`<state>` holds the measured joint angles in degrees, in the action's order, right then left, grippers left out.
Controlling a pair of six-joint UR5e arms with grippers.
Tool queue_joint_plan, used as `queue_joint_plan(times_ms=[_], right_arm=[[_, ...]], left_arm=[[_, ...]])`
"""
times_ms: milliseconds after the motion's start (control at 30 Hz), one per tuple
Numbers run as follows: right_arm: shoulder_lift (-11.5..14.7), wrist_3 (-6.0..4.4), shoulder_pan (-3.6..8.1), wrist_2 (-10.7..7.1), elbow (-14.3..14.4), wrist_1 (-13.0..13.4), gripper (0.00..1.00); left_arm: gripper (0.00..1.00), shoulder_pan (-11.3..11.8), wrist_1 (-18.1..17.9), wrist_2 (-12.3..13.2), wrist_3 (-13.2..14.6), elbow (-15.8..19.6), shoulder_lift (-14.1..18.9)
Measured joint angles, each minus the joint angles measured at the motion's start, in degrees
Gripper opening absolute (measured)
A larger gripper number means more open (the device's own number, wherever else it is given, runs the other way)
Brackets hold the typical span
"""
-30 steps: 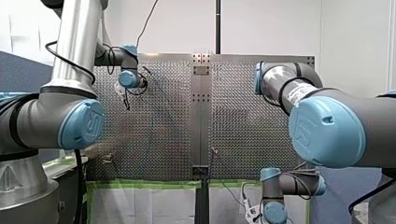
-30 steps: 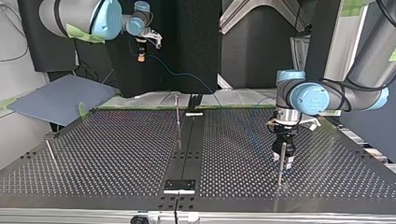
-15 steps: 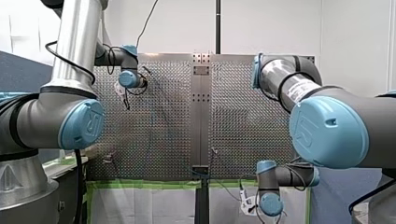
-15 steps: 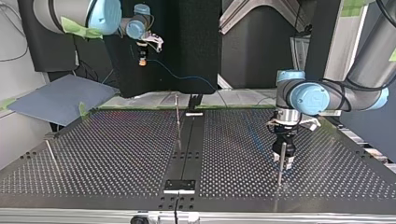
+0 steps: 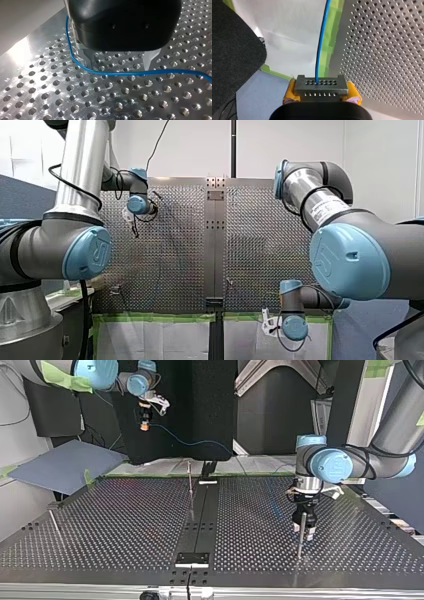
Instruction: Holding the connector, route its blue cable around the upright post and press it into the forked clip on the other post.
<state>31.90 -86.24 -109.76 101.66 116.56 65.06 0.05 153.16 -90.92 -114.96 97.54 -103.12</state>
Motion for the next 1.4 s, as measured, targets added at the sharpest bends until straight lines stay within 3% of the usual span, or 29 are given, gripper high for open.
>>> queue_joint_plan(times_ms=[167,367,600,767,967,1233,1400], right_arm=[[2.48,-1.64,1.22,-0.83,1.97,0.3,0.0],[5.3,-3.35,3.02,-2.72,2.37,0.34,0.0],[8.55,-4.28,5.23,-4.86,2.4,0.38,0.0],[11.33,-4.15,6.19,-5.72,2.41,0.31,0.0],[14.06,-3.67,6.34,-5.57,2.42,0.04,0.0],[14.72,-2.76,6.16,-5.27,2.5,-0.05,0.0],[14.66,-2.29,6.12,-5.07,2.85,-0.04,0.0]], left_arm=[[0.97,-0.14,0.44,-0.5,-0.02,0.0,0.01],[0.97,-0.51,1.2,-1.1,-0.11,0.0,0.01],[0.97,-1.07,2.06,-1.0,-1.44,0.0,0.06],[0.97,-1.13,2.7,-0.53,-3.85,0.0,0.14],[1.0,-1.16,3.83,-0.22,-7.07,0.8,0.38],[1.0,-0.91,3.9,-2.41,-9.46,2.46,1.19],[1.0,-1.01,3.79,-3.98,-11.06,2.56,3.41]])
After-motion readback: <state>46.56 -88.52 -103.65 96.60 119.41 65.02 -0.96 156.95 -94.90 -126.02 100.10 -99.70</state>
